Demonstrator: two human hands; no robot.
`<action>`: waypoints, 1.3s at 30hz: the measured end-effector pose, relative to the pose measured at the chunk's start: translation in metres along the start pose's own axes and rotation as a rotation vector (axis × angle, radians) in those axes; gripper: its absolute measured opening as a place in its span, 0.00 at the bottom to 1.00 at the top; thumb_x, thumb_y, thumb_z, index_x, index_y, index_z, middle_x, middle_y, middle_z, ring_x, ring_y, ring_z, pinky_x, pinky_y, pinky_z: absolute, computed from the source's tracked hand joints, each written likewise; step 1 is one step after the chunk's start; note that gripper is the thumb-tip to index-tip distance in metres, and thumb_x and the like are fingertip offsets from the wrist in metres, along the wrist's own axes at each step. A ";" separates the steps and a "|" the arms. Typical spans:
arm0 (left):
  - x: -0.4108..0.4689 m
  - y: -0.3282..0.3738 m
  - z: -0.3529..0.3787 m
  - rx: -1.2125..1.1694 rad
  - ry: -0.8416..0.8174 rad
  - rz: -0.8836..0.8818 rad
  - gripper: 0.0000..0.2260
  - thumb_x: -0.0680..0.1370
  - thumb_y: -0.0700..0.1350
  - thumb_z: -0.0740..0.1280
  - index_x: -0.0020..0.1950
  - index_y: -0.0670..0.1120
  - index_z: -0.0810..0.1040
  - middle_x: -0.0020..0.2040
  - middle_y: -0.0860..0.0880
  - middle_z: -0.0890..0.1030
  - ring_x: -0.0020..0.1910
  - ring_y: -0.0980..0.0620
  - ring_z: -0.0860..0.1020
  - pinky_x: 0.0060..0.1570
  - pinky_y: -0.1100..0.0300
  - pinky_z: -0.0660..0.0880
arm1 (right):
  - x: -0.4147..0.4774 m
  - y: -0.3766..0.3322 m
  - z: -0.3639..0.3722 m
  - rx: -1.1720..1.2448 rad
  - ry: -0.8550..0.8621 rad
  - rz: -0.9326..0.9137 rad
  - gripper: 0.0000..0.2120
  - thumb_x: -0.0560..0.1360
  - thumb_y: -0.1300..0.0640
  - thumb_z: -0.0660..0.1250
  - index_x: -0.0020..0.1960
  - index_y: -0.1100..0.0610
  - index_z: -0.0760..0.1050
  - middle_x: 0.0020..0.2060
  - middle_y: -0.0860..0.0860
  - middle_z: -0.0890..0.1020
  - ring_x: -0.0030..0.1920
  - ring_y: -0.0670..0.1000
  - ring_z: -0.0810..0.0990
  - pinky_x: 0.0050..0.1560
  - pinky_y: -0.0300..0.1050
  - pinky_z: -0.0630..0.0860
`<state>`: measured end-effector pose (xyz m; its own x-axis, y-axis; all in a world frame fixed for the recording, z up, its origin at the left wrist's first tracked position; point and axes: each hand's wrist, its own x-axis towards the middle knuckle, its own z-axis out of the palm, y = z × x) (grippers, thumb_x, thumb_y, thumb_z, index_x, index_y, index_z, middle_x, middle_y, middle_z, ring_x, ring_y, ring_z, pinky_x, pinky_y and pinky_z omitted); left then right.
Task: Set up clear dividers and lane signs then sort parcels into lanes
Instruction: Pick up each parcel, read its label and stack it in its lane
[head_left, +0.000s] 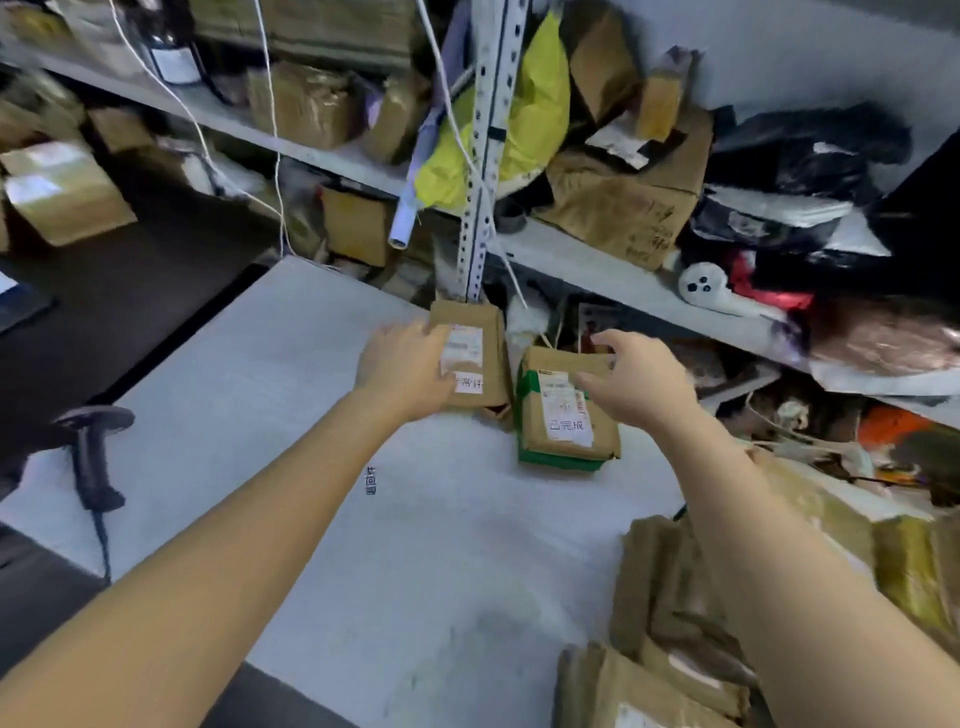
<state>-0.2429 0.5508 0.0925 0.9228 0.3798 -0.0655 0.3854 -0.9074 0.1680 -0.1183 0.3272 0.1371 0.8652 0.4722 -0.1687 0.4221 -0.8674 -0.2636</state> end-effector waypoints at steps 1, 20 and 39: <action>0.009 -0.012 0.007 0.001 -0.016 0.000 0.25 0.79 0.58 0.65 0.74 0.51 0.70 0.63 0.45 0.79 0.60 0.40 0.77 0.58 0.52 0.71 | 0.012 -0.009 0.011 0.021 -0.027 0.030 0.30 0.75 0.41 0.68 0.75 0.49 0.70 0.64 0.49 0.80 0.60 0.54 0.80 0.55 0.54 0.80; 0.124 -0.073 0.167 -0.530 -0.175 -0.212 0.24 0.75 0.62 0.66 0.62 0.46 0.73 0.52 0.46 0.79 0.52 0.42 0.78 0.47 0.47 0.78 | 0.170 -0.062 0.195 0.325 -0.196 0.162 0.34 0.75 0.52 0.74 0.76 0.55 0.63 0.63 0.56 0.80 0.63 0.60 0.79 0.56 0.45 0.73; 0.076 -0.076 0.073 -0.678 -0.059 -0.289 0.15 0.73 0.52 0.72 0.59 0.53 0.81 0.50 0.54 0.83 0.50 0.48 0.81 0.48 0.52 0.78 | 0.101 -0.081 0.136 0.505 -0.034 0.172 0.32 0.69 0.48 0.79 0.70 0.53 0.74 0.53 0.43 0.79 0.53 0.47 0.77 0.46 0.39 0.75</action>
<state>-0.2021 0.6356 0.0026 0.7911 0.5588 -0.2488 0.5432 -0.4546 0.7059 -0.1016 0.4663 0.0123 0.8978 0.3415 -0.2781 0.0845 -0.7533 -0.6522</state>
